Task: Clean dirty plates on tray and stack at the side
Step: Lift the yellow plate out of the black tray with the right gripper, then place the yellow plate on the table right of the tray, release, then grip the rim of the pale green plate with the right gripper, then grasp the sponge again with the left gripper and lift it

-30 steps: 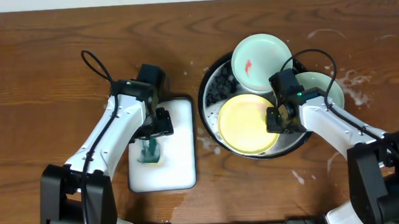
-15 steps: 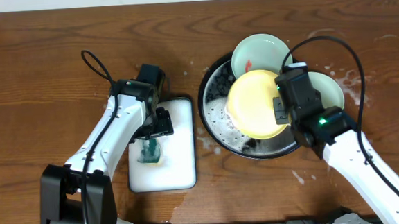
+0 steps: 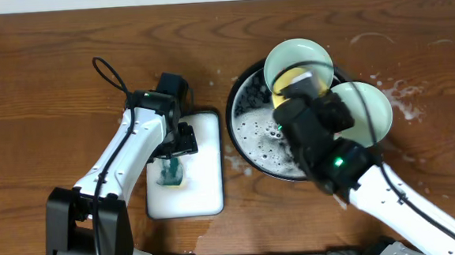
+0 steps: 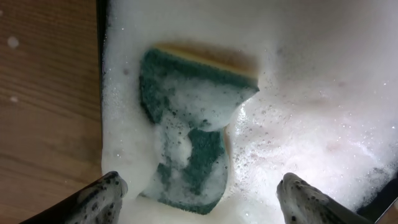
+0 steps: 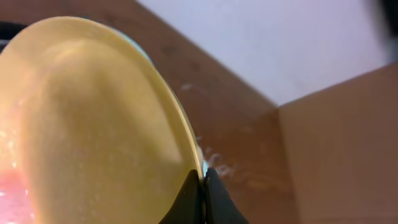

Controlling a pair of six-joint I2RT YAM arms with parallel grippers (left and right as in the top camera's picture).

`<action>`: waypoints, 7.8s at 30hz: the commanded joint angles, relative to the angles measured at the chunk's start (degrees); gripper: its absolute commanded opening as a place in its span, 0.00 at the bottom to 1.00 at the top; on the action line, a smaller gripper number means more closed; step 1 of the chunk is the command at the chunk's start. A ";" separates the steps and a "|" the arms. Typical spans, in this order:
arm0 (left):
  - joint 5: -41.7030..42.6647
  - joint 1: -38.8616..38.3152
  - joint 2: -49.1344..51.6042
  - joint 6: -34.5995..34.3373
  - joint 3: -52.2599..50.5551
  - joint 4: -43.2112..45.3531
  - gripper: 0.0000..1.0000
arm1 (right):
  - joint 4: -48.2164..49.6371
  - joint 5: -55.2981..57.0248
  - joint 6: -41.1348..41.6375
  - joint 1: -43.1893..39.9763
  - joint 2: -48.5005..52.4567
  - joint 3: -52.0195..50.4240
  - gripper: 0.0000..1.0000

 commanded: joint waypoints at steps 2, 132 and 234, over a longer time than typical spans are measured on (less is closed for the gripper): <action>-0.24 0.17 -0.74 -0.13 0.15 -0.15 0.81 | 1.70 13.44 -7.76 5.86 -0.61 0.70 0.01; -0.24 0.17 -0.74 -0.13 0.13 -0.15 0.82 | -10.82 -60.89 19.82 -60.85 5.35 2.10 0.56; -0.20 0.17 -0.46 7.21 -18.51 24.74 0.49 | -8.39 -60.15 15.50 -36.98 32.92 1.27 0.01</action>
